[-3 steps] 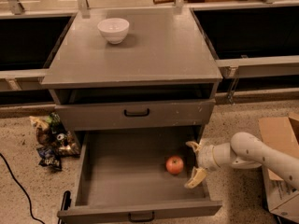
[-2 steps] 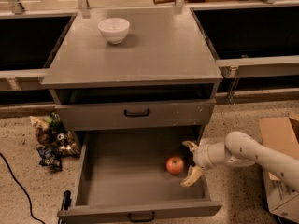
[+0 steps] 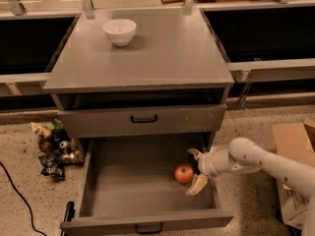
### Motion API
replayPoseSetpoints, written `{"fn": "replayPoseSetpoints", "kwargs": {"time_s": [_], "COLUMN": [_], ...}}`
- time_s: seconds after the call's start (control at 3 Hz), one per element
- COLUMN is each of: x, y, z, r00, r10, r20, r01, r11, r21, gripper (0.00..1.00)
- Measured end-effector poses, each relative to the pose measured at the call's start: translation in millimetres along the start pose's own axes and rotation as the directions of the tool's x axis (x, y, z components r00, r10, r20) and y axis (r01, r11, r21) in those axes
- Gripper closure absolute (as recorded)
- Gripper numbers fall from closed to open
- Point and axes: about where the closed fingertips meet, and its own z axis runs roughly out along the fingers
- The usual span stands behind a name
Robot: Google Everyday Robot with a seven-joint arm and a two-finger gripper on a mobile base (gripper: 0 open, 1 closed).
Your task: Pick apple from middle drawer and place on counter
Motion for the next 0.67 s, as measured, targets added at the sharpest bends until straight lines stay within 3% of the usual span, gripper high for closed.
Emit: {"fn": "replayPoseSetpoints", "kwargs": {"time_s": [0.67], "x": [10], "y": [-2], "z": [22], "r00": [0.999], "r10": [0.024], "r20": [-0.026], "r01": [-0.025], "r11": [0.9991], "r21": [-0.035], "gripper": [0.00]}}
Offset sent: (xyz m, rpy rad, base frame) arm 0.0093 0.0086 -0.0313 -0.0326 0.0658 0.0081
